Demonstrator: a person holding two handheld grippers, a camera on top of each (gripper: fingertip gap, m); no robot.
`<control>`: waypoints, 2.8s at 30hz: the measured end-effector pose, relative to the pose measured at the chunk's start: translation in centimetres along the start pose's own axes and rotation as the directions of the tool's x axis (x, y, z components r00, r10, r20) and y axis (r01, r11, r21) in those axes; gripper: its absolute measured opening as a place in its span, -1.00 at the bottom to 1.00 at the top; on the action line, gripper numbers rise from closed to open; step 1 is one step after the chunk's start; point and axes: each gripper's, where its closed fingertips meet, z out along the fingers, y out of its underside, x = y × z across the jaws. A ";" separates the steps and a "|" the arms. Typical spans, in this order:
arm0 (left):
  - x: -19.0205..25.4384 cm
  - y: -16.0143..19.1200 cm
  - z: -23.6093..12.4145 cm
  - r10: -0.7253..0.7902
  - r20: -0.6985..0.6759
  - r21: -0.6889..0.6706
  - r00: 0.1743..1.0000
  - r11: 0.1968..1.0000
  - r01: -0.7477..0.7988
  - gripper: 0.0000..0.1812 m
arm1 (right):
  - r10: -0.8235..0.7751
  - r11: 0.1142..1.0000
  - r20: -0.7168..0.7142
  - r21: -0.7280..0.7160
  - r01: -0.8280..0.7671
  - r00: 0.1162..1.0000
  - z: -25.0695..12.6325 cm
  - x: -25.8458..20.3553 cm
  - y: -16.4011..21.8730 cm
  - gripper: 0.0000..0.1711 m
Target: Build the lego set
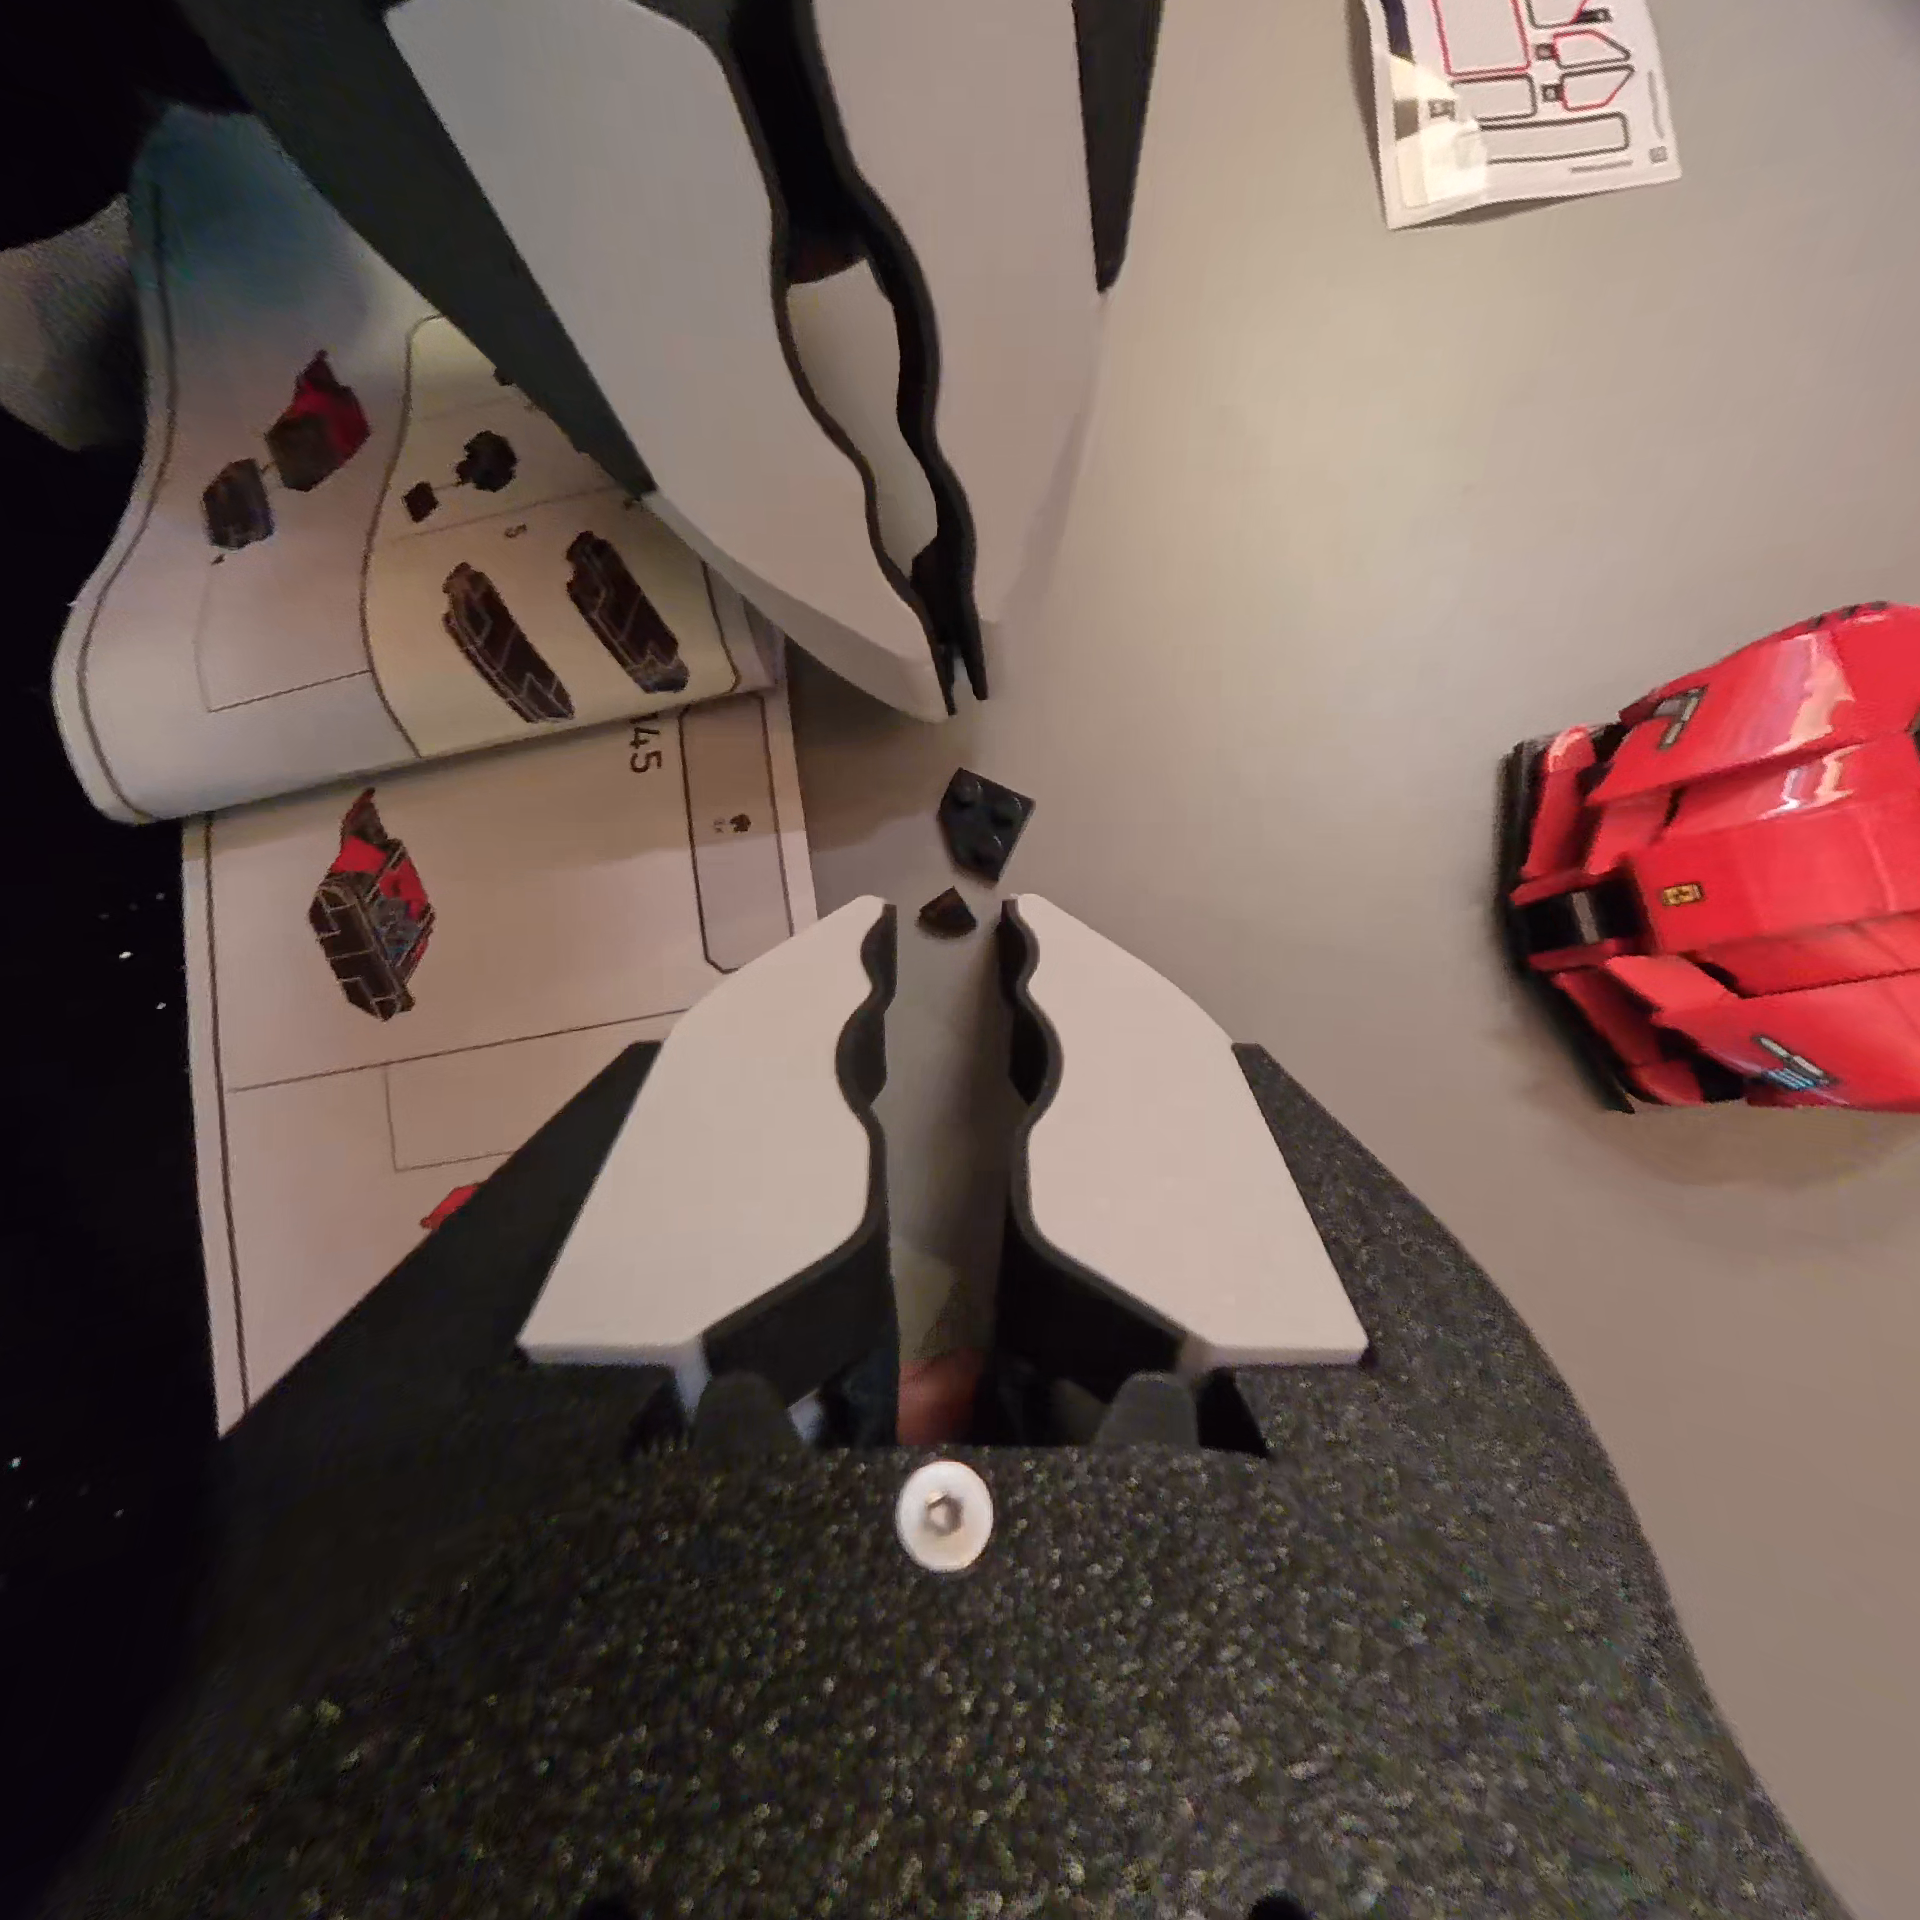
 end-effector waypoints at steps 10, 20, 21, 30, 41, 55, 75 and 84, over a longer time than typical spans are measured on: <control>-0.4 -0.5 0.0 -0.010 0.048 -0.010 0.999 1.000 0.010 -0.95 | 0.015 0.999 -0.127 -0.039 -0.020 0.992 0.0 0.3 0.1 -0.83; -0.4 -0.5 -0.1 -0.011 0.062 -0.002 0.998 1.000 0.011 -0.96 | 0.135 0.983 -0.254 -0.091 -0.162 0.958 -0.6 -0.3 0.9 -0.91; -0.4 -0.5 -0.1 -0.012 0.062 -0.001 0.998 1.000 0.012 -0.96 | 0.143 0.982 -0.264 -0.085 -0.171 0.954 -0.5 -0.3 0.8 -0.91; -0.2 -0.4 0.0 -0.013 0.041 0.004 0.999 1.000 0.013 -0.96 | 0.144 0.985 -0.249 -0.057 -0.162 0.958 -0.4 0.2 0.1 -0.85; 0.0 -0.5 0.1 -0.008 0.029 0.014 1.000 1.000 0.007 -0.96 | 0.045 0.993 -0.179 -0.095 -0.063 0.983 0.1 0.4 0.1 -0.88; 0.0 -0.1 -0.2 -0.045 0.012 0.053 0.999 0.998 0.044 -0.97 | -0.020 0.999 -0.147 -0.029 0.016 0.989 -0.3 0.8 -1.3 -0.88; 0.2 -1.6 0.8 0.112 -0.013 0.106 0.994 0.988 -0.110 -1.00 | -0.035 0.997 -0.129 -0.073 0.026 0.991 0.5 0.8 -1.0 -0.88; 0.2 -1.7 1.4 0.087 -0.021 0.127 0.996 0.988 -0.084 -1.00 | -0.035 0.998 -0.125 -0.061 0.027 0.992 0.5 0.8 -1.1 -0.88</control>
